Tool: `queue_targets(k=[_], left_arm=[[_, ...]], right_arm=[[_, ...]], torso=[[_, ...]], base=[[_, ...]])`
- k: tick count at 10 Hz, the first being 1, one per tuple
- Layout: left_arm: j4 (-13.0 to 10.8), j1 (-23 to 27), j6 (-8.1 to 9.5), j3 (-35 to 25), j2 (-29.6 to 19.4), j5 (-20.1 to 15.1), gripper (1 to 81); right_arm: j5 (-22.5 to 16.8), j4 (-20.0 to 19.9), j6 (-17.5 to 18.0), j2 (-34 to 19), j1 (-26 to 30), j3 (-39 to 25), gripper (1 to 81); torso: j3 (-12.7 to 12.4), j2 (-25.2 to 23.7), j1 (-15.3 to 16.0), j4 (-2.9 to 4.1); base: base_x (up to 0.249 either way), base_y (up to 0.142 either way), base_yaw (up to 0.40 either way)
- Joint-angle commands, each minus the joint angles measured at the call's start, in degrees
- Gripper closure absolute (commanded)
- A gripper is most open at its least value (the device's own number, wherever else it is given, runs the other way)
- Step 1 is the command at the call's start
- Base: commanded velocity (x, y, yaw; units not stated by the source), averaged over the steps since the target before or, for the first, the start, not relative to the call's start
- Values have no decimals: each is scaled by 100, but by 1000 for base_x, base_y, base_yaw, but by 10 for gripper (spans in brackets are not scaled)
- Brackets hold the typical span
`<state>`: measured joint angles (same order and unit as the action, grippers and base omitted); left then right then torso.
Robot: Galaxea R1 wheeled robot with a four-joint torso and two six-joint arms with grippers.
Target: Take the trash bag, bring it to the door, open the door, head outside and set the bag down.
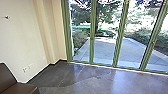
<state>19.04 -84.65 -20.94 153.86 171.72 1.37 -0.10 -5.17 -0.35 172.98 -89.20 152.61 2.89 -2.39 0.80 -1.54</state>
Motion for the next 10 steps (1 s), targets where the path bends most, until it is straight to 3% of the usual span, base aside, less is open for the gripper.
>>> queue_targets(k=[1, 10], left_arm=[[12, 278, -6, -5, -49, -330, 811], [-15, 278, -41, -5, 3, -330, 811]], right_arm=[[-351, 25, -9, 19, 223, -22, 10], [-342, 16, -9, 63, 143, 13, 10]], torso=[[0, 0, 0, 0], [0, 0, -2, 0]], base=[[0, 0, -314], [0, 0, -322]])
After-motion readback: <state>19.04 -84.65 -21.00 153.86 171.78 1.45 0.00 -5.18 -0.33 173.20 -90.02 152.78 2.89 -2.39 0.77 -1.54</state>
